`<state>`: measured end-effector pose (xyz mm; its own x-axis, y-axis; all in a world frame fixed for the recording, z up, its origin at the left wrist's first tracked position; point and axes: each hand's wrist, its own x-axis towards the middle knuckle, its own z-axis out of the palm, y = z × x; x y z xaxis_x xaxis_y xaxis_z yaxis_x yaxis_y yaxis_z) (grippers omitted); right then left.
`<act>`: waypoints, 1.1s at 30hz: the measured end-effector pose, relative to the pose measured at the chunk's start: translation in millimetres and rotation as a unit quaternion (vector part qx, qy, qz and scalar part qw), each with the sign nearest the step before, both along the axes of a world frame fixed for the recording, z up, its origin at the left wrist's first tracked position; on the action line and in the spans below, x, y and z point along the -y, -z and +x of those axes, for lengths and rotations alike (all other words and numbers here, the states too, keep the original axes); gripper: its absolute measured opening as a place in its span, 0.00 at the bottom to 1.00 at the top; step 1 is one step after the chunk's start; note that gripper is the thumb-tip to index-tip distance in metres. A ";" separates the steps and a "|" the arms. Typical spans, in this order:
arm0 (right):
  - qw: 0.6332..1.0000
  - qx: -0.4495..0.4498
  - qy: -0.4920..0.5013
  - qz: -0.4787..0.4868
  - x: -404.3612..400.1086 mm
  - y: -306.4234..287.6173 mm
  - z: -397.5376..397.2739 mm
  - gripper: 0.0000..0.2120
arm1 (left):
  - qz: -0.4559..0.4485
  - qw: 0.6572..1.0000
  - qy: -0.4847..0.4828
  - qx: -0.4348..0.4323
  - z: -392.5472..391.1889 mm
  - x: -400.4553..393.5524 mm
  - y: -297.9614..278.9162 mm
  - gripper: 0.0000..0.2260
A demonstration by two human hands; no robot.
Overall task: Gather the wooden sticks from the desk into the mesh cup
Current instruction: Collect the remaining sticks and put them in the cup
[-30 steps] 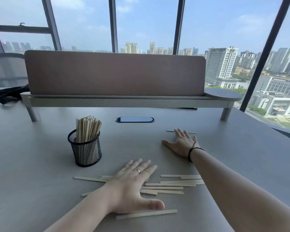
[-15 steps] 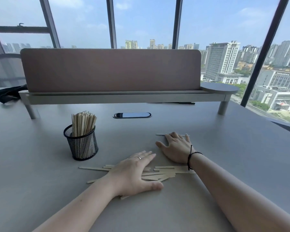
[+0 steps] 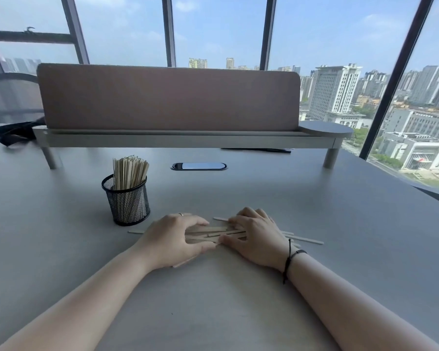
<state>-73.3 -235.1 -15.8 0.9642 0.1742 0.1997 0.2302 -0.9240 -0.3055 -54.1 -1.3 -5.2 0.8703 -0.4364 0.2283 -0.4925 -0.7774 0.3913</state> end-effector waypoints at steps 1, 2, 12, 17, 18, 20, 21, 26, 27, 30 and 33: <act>1.000 0.001 -0.001 0.010 0.2 -0.1 -1.0 0.28 | -0.003 1.000 0.007 -0.021 -1.0 -8.1 -0.3 0.34; 1.000 0.003 -0.003 0.016 0.4 0.3 -1.9 0.30 | 0.003 0.999 0.018 -0.039 -2.9 -15.6 -0.1 0.36; 0.998 -0.005 -0.018 0.063 -10.5 -0.5 -4.0 0.23 | -0.024 0.999 0.015 -0.026 -5.6 -29.2 11.8 0.22; 0.998 0.017 -0.033 0.058 -25.0 3.7 -3.7 0.24 | -0.055 0.998 0.014 -0.028 -2.5 -15.0 12.6 0.23; 0.998 0.020 -0.035 0.055 -26.7 4.2 -3.2 0.24 | -0.058 0.998 0.016 -0.030 -1.9 -12.8 12.8 0.24; 0.997 0.019 -0.042 0.059 -28.1 3.5 -2.4 0.24 | -0.060 0.998 0.025 -0.025 -1.3 -9.1 13.9 0.25; 0.997 0.016 -0.048 0.065 -28.1 2.1 -2.4 0.24 | -0.062 0.997 0.029 -0.021 -1.6 -7.7 14.1 0.25; 0.995 0.045 -0.026 0.087 -19.1 -5.8 -5.6 0.26 | -0.042 0.999 0.027 -0.014 -0.3 -11.7 10.7 0.30; 0.996 0.059 -0.002 0.070 -13.5 -8.1 -5.9 0.27 | -0.025 0.999 0.020 -0.014 1.5 -14.9 9.7 0.32; 0.997 0.022 0.075 -0.007 14.7 -12.5 -5.5 0.34 | 0.031 0.999 0.013 -0.033 4.8 -24.3 8.5 0.37; 0.984 -0.118 0.131 -0.030 43.2 -10.9 -4.3 0.38 | 0.056 0.997 0.019 -0.050 6.0 -27.0 7.9 0.38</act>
<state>-77.6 -278.3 -4.9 0.9959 -0.0823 -0.0377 -0.0894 -0.9603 -0.2644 -48.1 25.7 -13.1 0.8686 -0.4874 0.0898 -0.4855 -0.8003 0.3520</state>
